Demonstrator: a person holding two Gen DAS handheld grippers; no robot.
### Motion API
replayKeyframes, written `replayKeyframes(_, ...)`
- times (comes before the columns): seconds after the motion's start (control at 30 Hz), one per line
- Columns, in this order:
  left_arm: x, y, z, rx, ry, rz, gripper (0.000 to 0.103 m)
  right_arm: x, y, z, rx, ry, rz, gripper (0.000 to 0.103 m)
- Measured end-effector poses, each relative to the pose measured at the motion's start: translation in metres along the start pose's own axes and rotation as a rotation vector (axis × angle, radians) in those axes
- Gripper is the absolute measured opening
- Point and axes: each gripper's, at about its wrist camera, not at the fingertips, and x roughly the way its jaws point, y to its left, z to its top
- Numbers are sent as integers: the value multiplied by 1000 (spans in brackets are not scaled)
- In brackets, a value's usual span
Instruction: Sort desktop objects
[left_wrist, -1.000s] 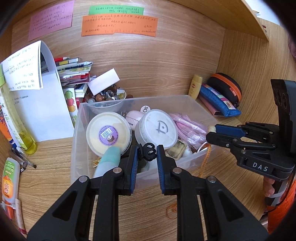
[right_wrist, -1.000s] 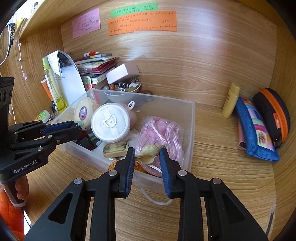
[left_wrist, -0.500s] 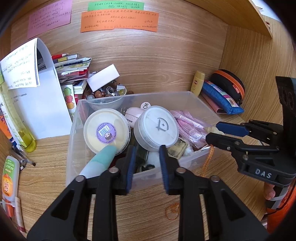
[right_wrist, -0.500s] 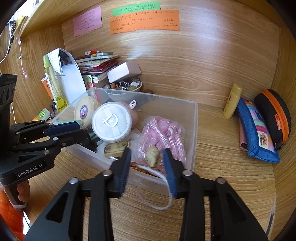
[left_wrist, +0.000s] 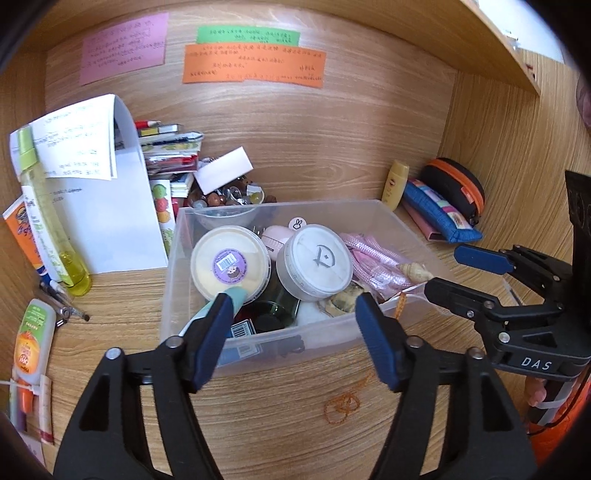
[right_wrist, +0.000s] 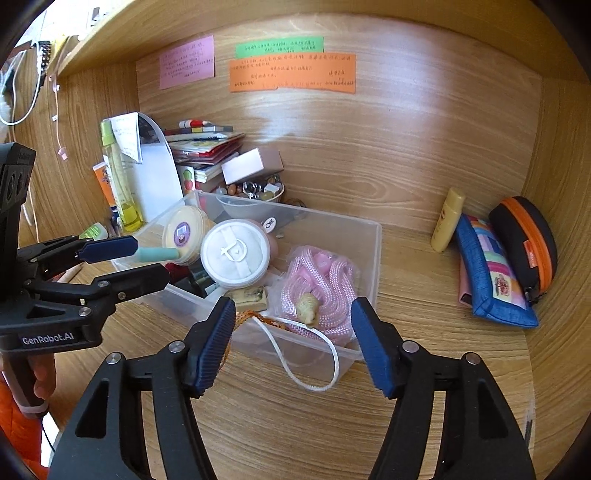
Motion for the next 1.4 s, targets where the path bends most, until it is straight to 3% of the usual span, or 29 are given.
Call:
replayKeyframes(0.2,-21,-4,-2,-13,-28,44,76,-20,2,-5,1,-33,-2,76)
replayKeyframes(0.33,-36,-9,-6,-28,-57,76,87,-33,4,-8,1,-51,-4,76)
replayKeyframes(0.6,-64,-22,-18,-39,-114,121,92,-60,6,-21,0,-75,-3,76)
replayKeyframes(0.67,-67,-25,-21,-38,-111,122,98,-66,6,-25,1,-81,-4,76)
replayKeyframes(1.1,-72,-34,-33,-56,-83,111,98,-90,7,-37,-1,-119,1,83)
replayKeyframes(1.4,-77,-43,-34,9,-138,122,98,-85,4,-36,5,-107,10,83)
